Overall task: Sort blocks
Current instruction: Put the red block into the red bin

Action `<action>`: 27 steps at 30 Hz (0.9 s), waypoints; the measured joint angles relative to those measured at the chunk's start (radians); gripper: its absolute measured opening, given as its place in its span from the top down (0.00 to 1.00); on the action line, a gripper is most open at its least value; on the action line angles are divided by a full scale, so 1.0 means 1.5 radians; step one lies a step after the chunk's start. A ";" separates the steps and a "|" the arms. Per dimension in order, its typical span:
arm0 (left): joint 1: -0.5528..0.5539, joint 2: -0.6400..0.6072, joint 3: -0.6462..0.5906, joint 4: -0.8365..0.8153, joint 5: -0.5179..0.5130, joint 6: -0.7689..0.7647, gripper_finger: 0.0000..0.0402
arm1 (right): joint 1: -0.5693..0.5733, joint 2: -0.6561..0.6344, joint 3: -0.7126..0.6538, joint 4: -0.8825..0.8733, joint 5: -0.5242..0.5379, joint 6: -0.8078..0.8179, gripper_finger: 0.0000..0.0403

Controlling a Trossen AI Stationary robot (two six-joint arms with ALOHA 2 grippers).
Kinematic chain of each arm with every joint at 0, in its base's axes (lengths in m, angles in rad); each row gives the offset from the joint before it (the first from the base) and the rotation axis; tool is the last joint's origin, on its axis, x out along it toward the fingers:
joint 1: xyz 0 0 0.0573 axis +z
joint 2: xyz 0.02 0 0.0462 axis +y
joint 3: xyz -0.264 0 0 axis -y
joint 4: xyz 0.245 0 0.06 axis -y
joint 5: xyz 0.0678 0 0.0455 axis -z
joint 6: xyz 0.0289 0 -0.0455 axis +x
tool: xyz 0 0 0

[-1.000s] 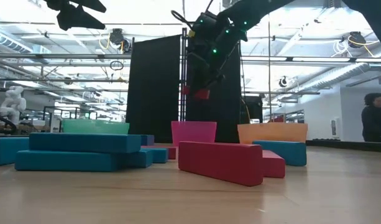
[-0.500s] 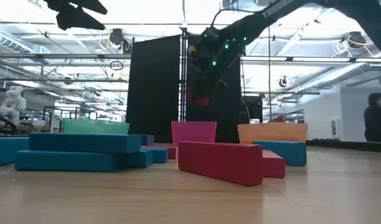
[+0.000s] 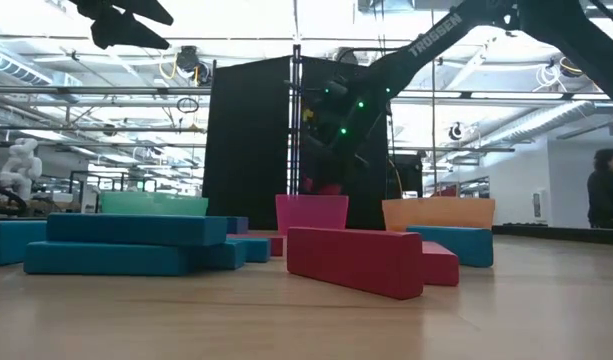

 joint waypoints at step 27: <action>0.000 0.000 0.000 -0.001 0.000 0.000 0.25 | -0.016 0.006 0.000 0.001 -0.065 0.041 0.81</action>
